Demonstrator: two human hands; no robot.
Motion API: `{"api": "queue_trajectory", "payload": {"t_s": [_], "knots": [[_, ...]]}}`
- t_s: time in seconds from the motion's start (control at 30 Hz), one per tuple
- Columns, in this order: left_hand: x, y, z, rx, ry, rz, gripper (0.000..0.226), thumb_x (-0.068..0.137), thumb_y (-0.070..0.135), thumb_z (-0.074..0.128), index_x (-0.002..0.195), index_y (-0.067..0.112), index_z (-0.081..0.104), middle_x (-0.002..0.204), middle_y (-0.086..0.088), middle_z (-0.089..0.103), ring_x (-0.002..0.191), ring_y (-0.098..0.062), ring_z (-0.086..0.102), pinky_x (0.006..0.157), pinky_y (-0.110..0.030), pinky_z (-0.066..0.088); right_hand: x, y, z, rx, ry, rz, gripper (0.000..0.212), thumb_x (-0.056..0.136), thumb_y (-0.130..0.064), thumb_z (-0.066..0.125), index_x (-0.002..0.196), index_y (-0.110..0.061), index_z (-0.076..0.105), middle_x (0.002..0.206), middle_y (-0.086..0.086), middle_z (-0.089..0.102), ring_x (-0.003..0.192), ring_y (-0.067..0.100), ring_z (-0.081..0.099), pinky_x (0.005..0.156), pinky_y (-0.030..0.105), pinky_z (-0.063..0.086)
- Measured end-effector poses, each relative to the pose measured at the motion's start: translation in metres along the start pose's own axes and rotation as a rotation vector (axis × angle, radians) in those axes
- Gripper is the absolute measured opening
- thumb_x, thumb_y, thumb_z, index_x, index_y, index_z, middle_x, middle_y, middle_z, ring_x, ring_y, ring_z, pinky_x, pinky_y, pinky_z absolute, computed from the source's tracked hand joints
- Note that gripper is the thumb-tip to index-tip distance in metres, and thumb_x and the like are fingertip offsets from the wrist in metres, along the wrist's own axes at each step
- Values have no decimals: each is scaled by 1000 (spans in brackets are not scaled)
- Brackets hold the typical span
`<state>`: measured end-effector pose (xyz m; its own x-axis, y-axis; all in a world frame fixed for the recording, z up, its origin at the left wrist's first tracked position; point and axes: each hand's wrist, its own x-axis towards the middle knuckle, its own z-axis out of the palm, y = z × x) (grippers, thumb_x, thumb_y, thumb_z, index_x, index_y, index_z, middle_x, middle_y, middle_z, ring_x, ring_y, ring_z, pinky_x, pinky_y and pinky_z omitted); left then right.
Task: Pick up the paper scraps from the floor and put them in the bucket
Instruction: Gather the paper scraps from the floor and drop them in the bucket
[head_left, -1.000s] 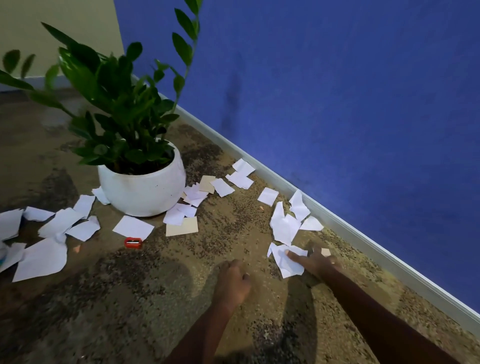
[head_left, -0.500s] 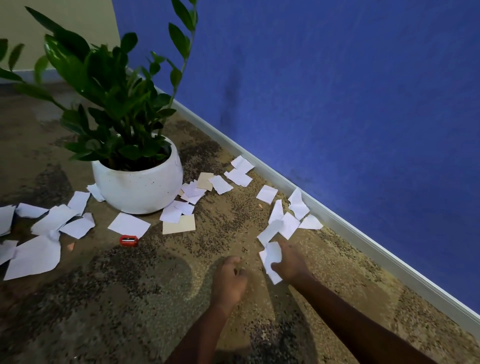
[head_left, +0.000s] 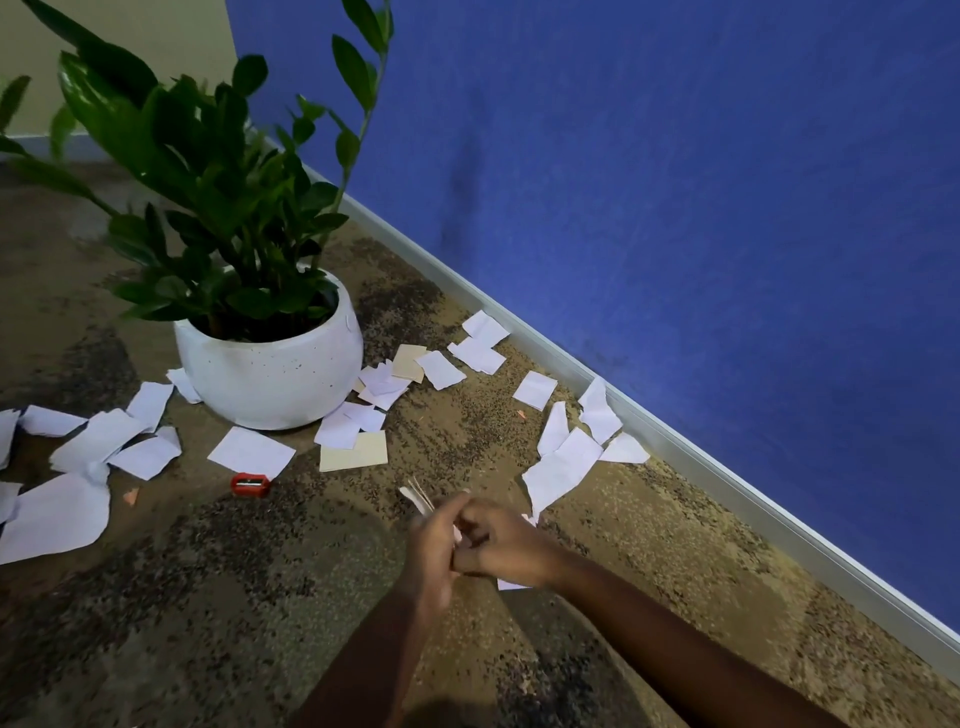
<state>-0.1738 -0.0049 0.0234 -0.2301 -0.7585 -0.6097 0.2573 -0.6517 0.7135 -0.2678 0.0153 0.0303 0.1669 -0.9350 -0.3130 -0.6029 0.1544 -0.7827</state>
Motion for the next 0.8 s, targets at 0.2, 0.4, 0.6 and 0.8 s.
{"api": "queue_trajectory", "payload": {"t_s": [0.2,0.4,0.6,0.8], "knots": [[19,4,-2,392,87,132,39,96,-1,39,134,6,43,96,-15,61,69,-20,55,53,-30,46,34,24,-56,-429,126,22,50,82,-24,68,129,-13,54,137,14,47,127,28,42,109,44,36],[21,-20,13,1402,-96,498,53,94,13,48,144,19,30,146,-6,35,132,-20,42,104,-25,39,69,44,-116,-762,-6,407,113,66,-37,82,147,-39,3,159,9,-15,144,40,-15,111,71,9],[21,-31,39,1753,-314,525,67,89,32,57,146,19,24,147,-6,24,124,-24,47,104,-30,38,73,64,-122,-741,-108,486,117,63,-46,82,148,-39,1,157,7,-2,143,40,6,113,55,25],[20,-31,47,1940,-235,444,87,77,35,73,144,13,23,149,-11,22,126,-31,48,101,-37,44,60,78,-115,-690,18,418,92,67,-37,80,142,-27,28,152,12,21,139,36,19,113,50,24]]}}
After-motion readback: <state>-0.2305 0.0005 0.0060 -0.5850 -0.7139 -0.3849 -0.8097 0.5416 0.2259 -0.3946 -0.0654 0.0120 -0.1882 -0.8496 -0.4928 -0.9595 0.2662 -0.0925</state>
